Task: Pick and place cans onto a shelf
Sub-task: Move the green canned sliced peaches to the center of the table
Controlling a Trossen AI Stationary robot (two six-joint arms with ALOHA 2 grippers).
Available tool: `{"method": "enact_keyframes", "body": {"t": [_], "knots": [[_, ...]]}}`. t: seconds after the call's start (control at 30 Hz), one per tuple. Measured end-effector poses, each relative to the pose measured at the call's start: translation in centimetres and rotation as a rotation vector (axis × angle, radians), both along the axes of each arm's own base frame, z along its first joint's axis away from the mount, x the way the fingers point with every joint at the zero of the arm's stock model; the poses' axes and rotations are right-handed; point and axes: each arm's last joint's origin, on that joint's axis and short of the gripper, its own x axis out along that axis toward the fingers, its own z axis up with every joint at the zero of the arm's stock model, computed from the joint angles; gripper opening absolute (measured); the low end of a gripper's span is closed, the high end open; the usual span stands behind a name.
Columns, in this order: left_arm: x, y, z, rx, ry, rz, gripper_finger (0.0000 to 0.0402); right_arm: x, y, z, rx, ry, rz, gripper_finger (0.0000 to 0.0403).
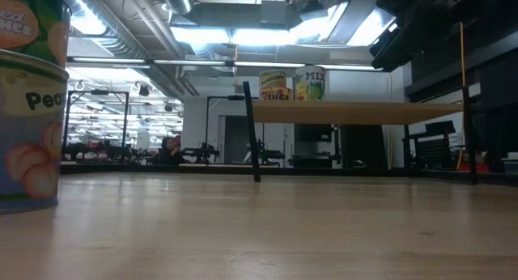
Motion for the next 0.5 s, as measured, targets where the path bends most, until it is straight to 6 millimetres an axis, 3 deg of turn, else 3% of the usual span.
{"method": "enact_keyframes", "body": {"t": [0.27, 0.5], "knots": [[0.30, -0.16, -0.99, 0.027, 0.046, -0.047, 0.0107, 0.01, 0.00, 0.01, -0.001, -0.001, 0.000, 0.0141], [0.35, -0.05, -1.03, 0.035, 0.051, -0.055, 0.0048, 0.00, 0.00, 0.01, 0.000, -0.001, 0.000, 0.0141]]}}
